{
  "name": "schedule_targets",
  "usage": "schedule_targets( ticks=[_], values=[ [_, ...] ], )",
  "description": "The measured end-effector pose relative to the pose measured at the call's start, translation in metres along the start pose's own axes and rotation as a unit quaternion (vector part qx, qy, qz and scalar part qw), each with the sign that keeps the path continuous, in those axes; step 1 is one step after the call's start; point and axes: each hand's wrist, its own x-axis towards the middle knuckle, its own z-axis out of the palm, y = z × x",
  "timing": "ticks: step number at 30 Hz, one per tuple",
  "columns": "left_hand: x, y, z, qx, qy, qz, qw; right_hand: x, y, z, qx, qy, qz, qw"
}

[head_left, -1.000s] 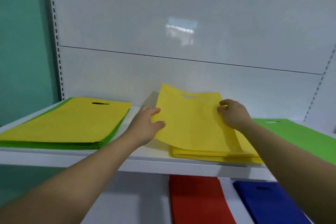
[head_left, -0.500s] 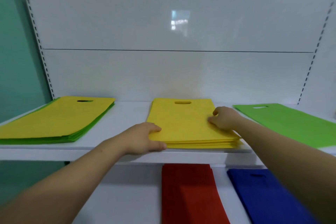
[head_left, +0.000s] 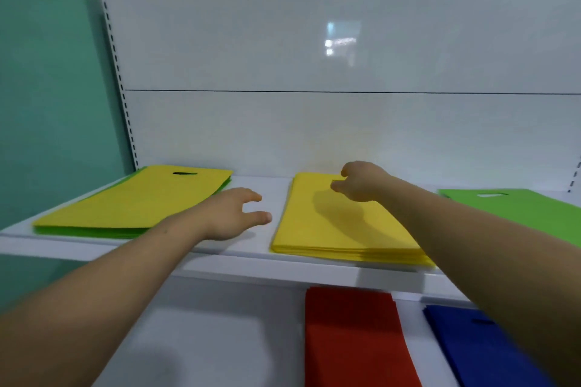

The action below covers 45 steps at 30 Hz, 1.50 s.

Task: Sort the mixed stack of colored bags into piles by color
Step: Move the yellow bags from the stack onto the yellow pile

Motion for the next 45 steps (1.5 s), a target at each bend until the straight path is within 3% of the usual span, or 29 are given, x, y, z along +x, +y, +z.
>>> schedule_targets(
  ticks=[13,20,27,34,45],
  values=[
    [-0.023,-0.202,-0.076,0.03,0.042,-0.134,0.99,0.045,-0.203,0.048,0.057,-0.017,-0.083,0.995],
    [-0.027,-0.282,-0.094,0.102,0.061,-0.136,0.984,0.077,-0.276,0.093,0.121,-0.034,0.012,0.992],
    [-0.026,-0.314,-0.07,0.04,0.096,-0.106,0.989,0.086,-0.292,0.115,0.247,0.042,0.124,0.96],
    [-0.024,-0.319,-0.068,0.0,0.102,-0.094,0.99,0.075,-0.294,0.122,0.293,0.156,0.067,0.941],
    [-0.025,-0.323,-0.073,-0.066,0.086,-0.107,0.988,0.064,-0.298,0.112,0.199,0.225,-0.003,0.954]
  ],
)
